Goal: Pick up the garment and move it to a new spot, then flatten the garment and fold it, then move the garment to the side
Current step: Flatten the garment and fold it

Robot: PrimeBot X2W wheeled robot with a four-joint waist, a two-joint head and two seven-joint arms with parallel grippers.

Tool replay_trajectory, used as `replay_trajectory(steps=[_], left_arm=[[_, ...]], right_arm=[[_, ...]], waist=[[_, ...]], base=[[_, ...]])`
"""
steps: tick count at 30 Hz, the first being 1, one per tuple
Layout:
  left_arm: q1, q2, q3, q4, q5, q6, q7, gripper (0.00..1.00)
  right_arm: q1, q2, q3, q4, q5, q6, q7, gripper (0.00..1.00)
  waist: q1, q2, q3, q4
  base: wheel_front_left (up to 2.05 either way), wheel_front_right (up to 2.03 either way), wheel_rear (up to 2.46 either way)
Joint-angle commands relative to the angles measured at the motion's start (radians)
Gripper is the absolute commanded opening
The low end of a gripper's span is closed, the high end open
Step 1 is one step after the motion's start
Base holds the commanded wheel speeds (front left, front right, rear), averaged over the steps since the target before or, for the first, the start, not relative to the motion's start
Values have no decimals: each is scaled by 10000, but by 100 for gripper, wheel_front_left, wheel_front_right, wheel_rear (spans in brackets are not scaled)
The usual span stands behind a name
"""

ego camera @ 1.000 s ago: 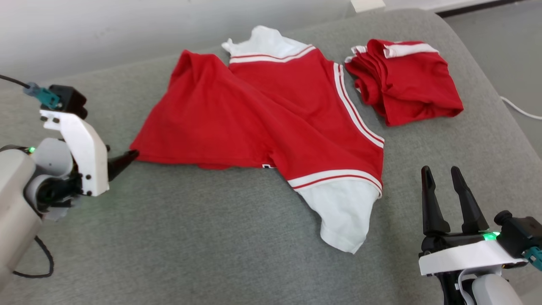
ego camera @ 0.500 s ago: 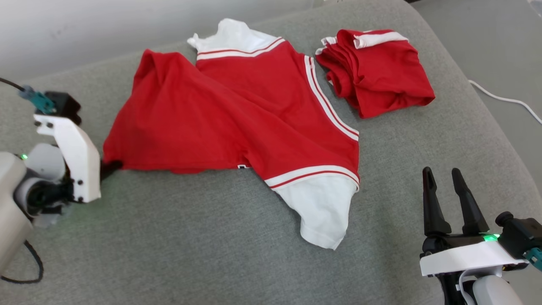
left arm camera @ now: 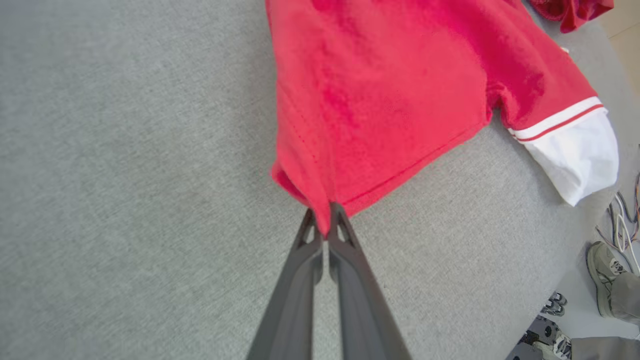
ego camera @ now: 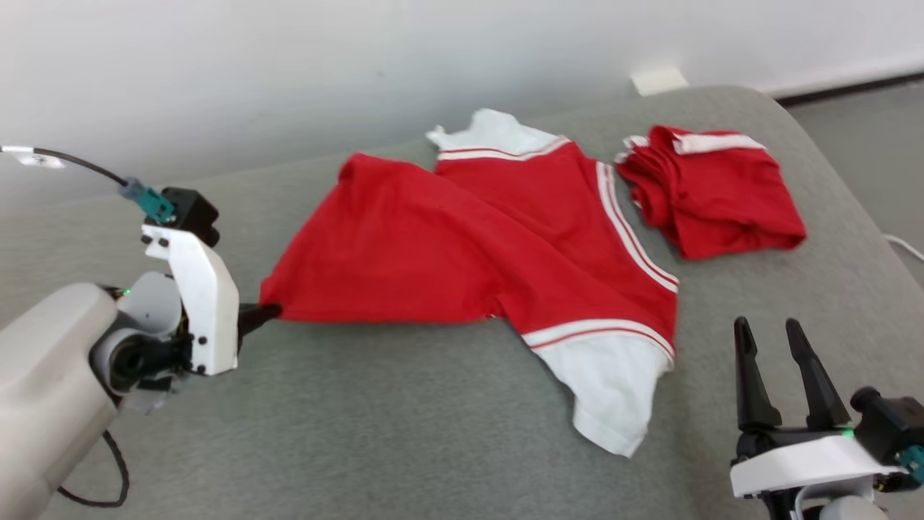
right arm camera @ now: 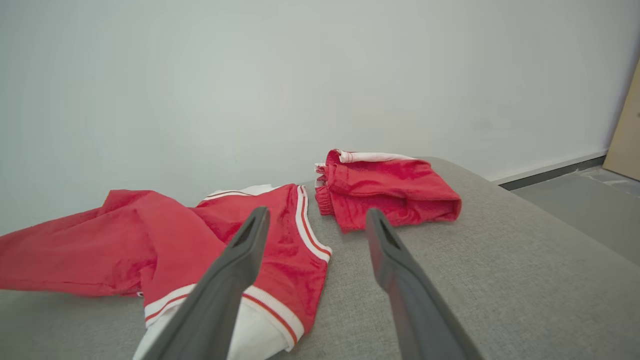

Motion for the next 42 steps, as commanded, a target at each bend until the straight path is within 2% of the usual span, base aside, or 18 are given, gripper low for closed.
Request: replay_trajectory(steps=[1, 7, 12, 16, 19, 22, 23, 24, 25, 26, 28, 32, 35, 38, 42], left_arm=[[257, 182, -68, -186, -192, 20, 66, 0], [714, 909, -322, -836, -450, 20, 385, 0], [1166, 1420, -285, -985, -507, 102, 57, 0], [1787, 1799, -379, -900, -354, 383, -425, 0], [2288, 1790, -320, -604, -377, 567, -1110, 0], [2833, 1499, -146, -225, -794, 548, -1783, 0], [2953, 1408, -83, -85, -906, 520, -1961, 34], [3078, 1293, -34, 36, -984, 513, -2151, 57], [3196, 1162, -13, 141, -1052, 470, -2279, 91], [3271, 1058, 13, 249, -1097, 422, -2383, 100], [3300, 901, 70, 405, -1069, 345, -2664, 100], [2905, 945, 151, 491, -407, 284, -3647, 100], [2665, 1059, 379, 308, 97, 439, -4668, 100], [2621, 1136, 599, -151, 614, 883, -5823, 100], [3050, 1064, 905, -1146, 1265, 2010, -7527, 100]], right_arm=[[199, -119, -83, 72, -75, -25, -21, 100], [523, -283, -405, 70, -95, -24, 32, 100], [676, -342, -654, -61, -118, -25, 119, 100], [787, -418, -867, -258, -170, -25, 227, 100], [857, -472, -1004, -375, -220, -24, 327, 100], [853, -459, -1051, -471, -258, -24, 401, 100], [859, -444, -1048, -488, -278, -25, 415, 100], [869, -423, -1042, -520, -312, -24, 456, 100], [886, -403, -1039, -544, -318, -24, 477, 100], [899, -396, -1041, -562, -305, -24, 501, 100], [916, -383, -1041, -602, -341, -25, 560, 100], [955, -365, -1003, -716, -355, -24, 646, 100], [1033, -341, -994, -799, -394, -25, 677, 100], [1118, -316, -944, -850, -376, -25, 639, 100], [1291, -285, -907, -861, -334, -24, 600, 100]], waist=[[0, -1, -840, 962], [0, -1, -1236, 1767], [0, -1, -1313, 2086], [0, -1, -1322, 2259], [0, -1, -1302, 2326], [0, -1, -1279, 2355], [0, -1, -1277, 2361], [0, -1, -1283, 2370], [0, -1, -1296, 2383], [0, -1, -1307, 2398], [0, -1, -1339, 2444], [0, -1, -1416, 2522], [0, -1, -1469, 2579], [0, -1, -1517, 2634], [0, -1, -1566, 2740]], base=[[0, 0, 0], [0, 0, 0], [0, 0, 0], [0, 0, 0], [0, 0, 0], [0, 0, 0], [0, 0, 0], [0, 0, 0], [0, 0, 0], [0, 0, 0], [0, 0, 0], [0, 0, 0], [0, 0, 0], [0, 0, 0], [0, 0, 0]])
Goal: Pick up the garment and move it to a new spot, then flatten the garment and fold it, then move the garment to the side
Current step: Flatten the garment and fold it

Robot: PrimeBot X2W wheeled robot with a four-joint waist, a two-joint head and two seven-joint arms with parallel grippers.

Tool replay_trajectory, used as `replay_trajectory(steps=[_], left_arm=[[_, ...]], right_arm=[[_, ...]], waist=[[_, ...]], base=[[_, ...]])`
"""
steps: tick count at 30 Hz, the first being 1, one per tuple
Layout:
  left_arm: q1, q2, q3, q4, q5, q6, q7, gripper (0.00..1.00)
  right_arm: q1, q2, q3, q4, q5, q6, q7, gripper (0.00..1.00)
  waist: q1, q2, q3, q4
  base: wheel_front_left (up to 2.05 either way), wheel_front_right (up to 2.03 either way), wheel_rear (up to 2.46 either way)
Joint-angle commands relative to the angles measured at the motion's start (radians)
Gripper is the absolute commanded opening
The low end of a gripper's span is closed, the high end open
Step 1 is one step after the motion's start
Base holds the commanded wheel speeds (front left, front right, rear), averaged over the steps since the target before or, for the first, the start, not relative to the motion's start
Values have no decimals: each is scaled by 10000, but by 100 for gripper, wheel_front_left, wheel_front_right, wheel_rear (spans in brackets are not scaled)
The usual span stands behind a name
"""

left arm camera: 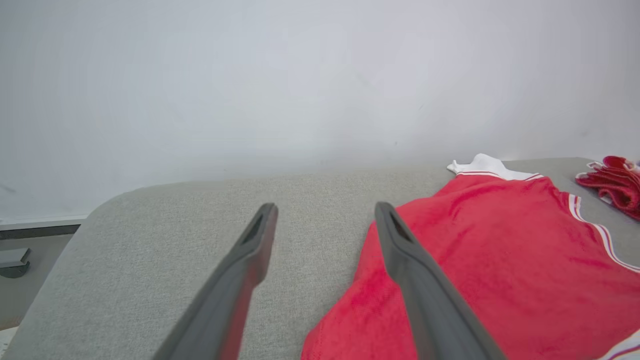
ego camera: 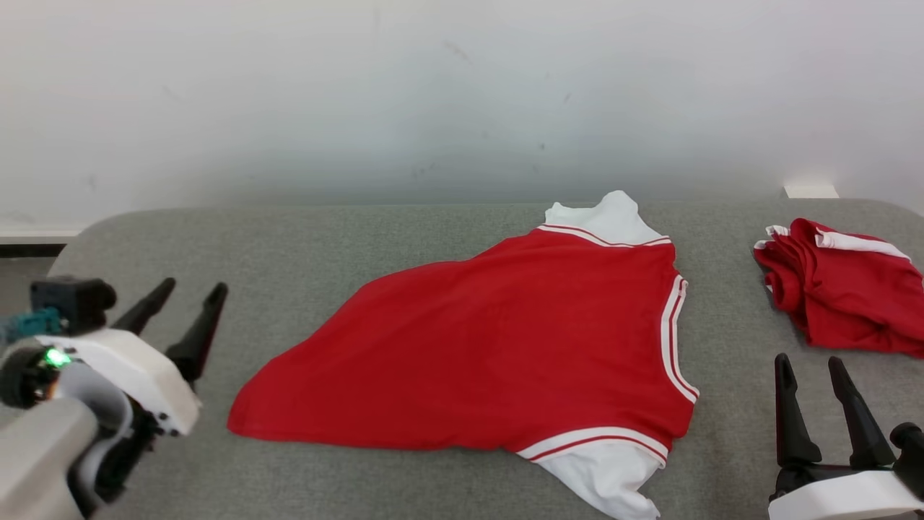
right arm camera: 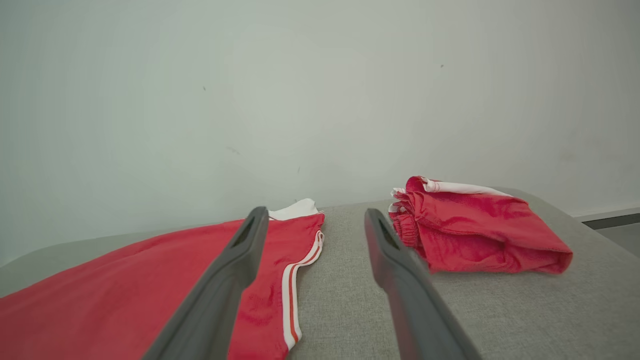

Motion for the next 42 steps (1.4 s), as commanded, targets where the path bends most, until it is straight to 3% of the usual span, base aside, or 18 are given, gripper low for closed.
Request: replay_trajectory(steps=[1, 4, 9, 14, 19, 28, 34, 42], left_arm=[[432, -122, 164, -343, 158, 383, -309, 100], [1083, -401, 827, -1277, 483, 1278, -592, 100], [2869, -1681, 3606, -3154, 2502, 2512, -589, 100], [4839, -3204, 5570, -4177, 4821, 2830, -593, 100], [6334, -4664, 6805, -4355, 6470, 2328, -595, 100], [7467, -6839, 8332, -3739, 7814, 511, -594, 100], [7234, -7433, 8745, -3279, 8470, -441, -595, 100], [7024, -7664, 9108, -2943, 8863, -1066, -595, 100]], right_arm=[[158, 13, 5, -41, 63, -23, -52, 100], [264, 20, 124, -85, 2, -22, -23, 100], [350, 1, 325, -77, -148, -23, 6, 100], [341, -3, 439, -142, -236, -24, -87, 100], [485, -9, 562, -214, -163, -22, -275, 100], [933, -76, 477, 152, -9, -22, -376, 100], [561, -305, 538, 527, 41, -22, -296, 100], [-488, -568, 552, 1583, -4, -24, 1172, 100]], waist=[[1, 0, -16, 49], [1, 0, 2, 142], [1, 0, 123, 339], [1, 0, 90, 376], [1, 0, -95, 379], [1, 0, -220, 475], [1, 0, -220, 694], [1, 0, 34, 1033]], base=[[0, 0, 0], [0, 0, 0], [0, 0, 0], [0, 0, 0], [0, 0, 0], [0, 0, 0], [0, 0, 0], [0, 0, 0]])
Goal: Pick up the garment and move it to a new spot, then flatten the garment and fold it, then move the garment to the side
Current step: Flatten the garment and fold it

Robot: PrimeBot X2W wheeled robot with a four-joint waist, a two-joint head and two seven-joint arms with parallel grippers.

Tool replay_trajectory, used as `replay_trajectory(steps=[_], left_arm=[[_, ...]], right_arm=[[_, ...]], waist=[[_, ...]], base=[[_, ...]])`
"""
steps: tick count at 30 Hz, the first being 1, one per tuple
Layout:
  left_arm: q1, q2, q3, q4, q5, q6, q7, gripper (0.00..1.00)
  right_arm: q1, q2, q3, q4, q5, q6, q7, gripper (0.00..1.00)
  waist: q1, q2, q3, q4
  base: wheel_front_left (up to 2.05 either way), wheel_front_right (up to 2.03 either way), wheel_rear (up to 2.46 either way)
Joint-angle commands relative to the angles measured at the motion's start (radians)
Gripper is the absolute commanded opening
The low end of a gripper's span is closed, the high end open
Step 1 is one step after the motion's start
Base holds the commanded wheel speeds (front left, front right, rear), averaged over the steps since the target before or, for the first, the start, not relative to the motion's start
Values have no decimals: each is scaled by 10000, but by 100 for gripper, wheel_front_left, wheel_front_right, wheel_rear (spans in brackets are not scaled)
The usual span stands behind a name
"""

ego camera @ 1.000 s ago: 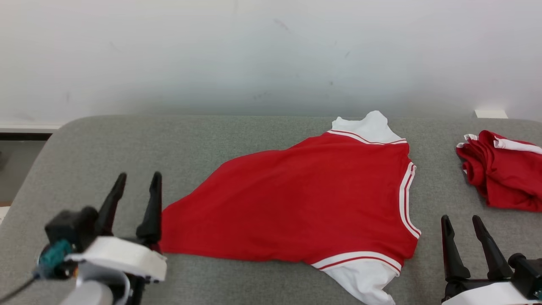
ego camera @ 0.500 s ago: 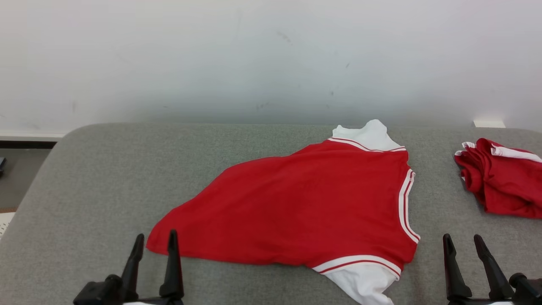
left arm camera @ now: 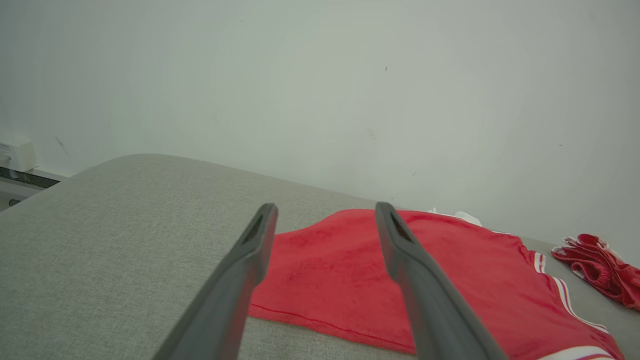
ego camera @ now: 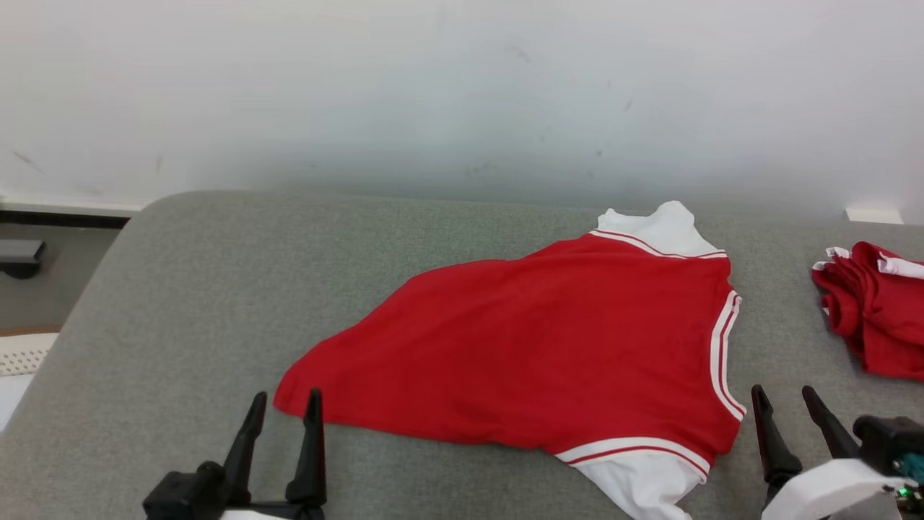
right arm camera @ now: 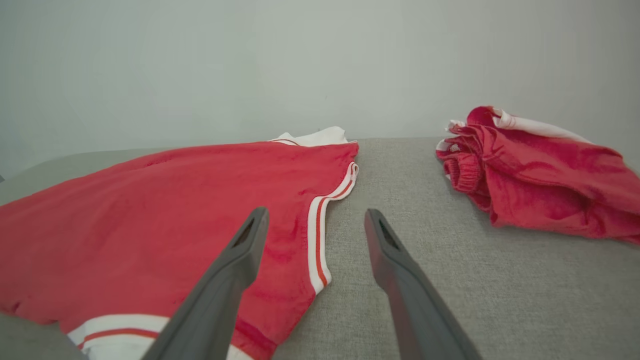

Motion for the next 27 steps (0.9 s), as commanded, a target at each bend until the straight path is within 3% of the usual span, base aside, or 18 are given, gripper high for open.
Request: replay_trajectory(steps=[1, 13, 17, 18, 19, 20, 21, 27], left_arm=[[-156, -1, 93, 74, 136, -76, 3, 100], [-563, -43, -24, 253, -80, -228, 3, 100], [-679, -42, -69, 294, -146, -168, 3, 100], [-708, -43, -90, 303, -161, -148, 3, 100], [-724, -45, -102, 310, -186, -149, 3, 100], [-733, -45, -125, 328, -203, -147, 3, 100], [-737, -43, -138, 348, -220, -134, 3, 100], [-674, -46, -243, 387, -350, -62, 3, 100]], right_arm=[[-389, -53, 18, 337, 107, -24, 513, 100], [-1814, 474, -984, 2479, 1675, -26, 4299, 100], [-1934, 712, -738, 2798, 1972, -19, 5411, 100], [-1947, 754, -685, 2719, 2093, -10, 5514, 79], [-1952, 768, -667, 2615, 2164, -6, 5481, 40], [-1939, 741, -645, 2531, 2162, -3, 5388, 8], [-1918, 660, -649, 2460, 2124, -3, 5260, 0], [-2253, 270, -719, 1757, 2017, -6, 4463, 0]], waist=[[0, -1, 157, 121], [0, -1, 752, 524], [0, -1, 941, 710], [0, -1, 970, 758], [0, -1, 987, 799], [0, -1, 990, 837], [0, -1, 983, 875], [0, -1, 862, 1074]], base=[[0, 0, 0], [0, 0, 0], [0, 0, 0], [0, 0, 0], [0, 0, 0], [0, 0, 0], [0, 0, 0], [0, 0, 0]])
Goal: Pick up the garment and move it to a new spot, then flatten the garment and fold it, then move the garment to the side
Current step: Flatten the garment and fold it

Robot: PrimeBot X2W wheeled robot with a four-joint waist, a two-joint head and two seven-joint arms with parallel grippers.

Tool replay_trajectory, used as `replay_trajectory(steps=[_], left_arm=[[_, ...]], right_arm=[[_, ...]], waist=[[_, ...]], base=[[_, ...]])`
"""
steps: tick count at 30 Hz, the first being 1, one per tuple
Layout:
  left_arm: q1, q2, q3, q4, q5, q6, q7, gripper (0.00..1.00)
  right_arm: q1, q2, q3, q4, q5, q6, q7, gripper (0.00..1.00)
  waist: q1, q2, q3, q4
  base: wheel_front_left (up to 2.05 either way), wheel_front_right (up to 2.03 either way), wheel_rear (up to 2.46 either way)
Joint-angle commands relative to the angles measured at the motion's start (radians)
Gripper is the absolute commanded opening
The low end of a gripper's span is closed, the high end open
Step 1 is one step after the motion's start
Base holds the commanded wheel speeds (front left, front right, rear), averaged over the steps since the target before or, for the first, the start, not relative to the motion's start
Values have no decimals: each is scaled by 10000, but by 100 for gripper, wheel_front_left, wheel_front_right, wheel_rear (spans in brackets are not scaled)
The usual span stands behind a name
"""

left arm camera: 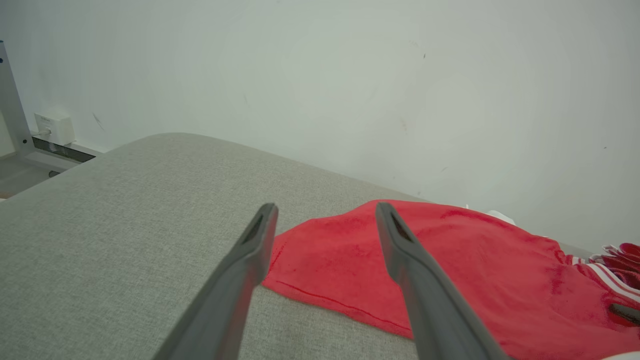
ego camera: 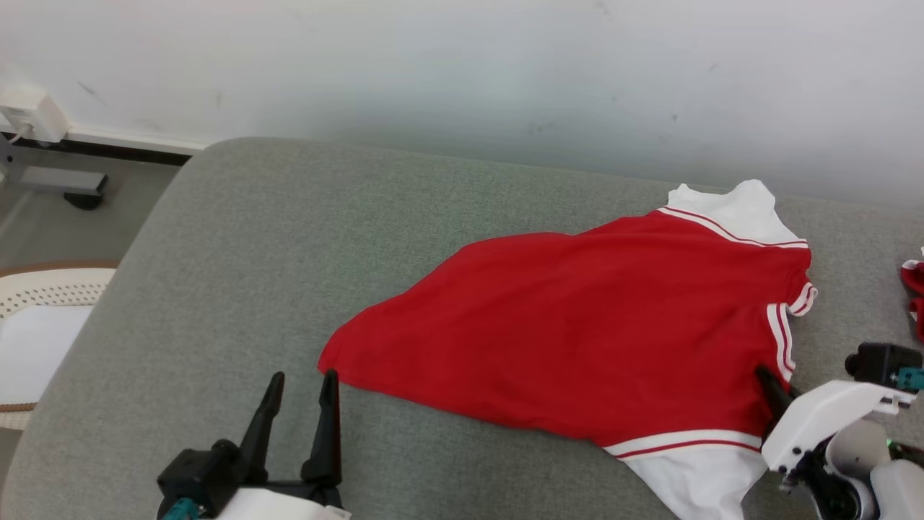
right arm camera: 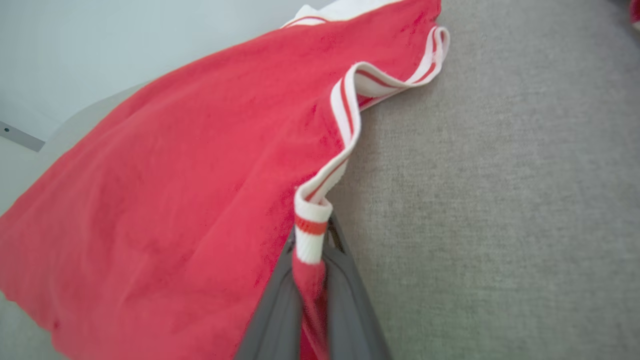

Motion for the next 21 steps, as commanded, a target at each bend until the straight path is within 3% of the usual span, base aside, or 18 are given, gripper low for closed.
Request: replay_trajectory(steps=[1, 7, 14, 15, 16, 17, 21], left_arm=[[-50, 31, -11, 0, -66, 33, 3, 100], [-296, 32, -247, -138, -236, 44, 3, 100], [-644, 31, -575, -67, -621, 95, 1, 100], [-681, 33, -598, -49, -659, 97, 3, 100], [-722, 33, -617, -36, -680, 99, 3, 100], [-748, 31, -626, -25, -696, 103, 3, 100], [-670, 31, -550, 26, -612, 150, 3, 100]], right_arm=[[-294, -163, 15, -187, 25, 19, -148, 0], [-1585, -725, -95, -524, -377, 13, -306, 0], [-3189, -1680, -509, 891, -1272, 10, -316, 0], [-3338, -1786, -564, 1161, -1411, 10, -393, 17], [-3463, -1845, -602, 1435, -1578, 10, -479, 66], [-3556, -1814, -642, 1705, -1690, 10, -557, 100], [-3761, -1714, -733, 2321, -1829, 10, -1041, 100]], waist=[[0, 0, 8, 50], [0, 0, 549, 372], [0, 0, 1315, 932], [0, 0, 1372, 996], [0, 0, 1406, 1049], [0, 0, 1411, 1076], [0, 0, 1300, 969]], base=[[0, 0, 0], [0, 0, 0], [0, 0, 0], [0, 0, 0], [0, 0, 0], [0, 0, 0], [0, 0, 0]])
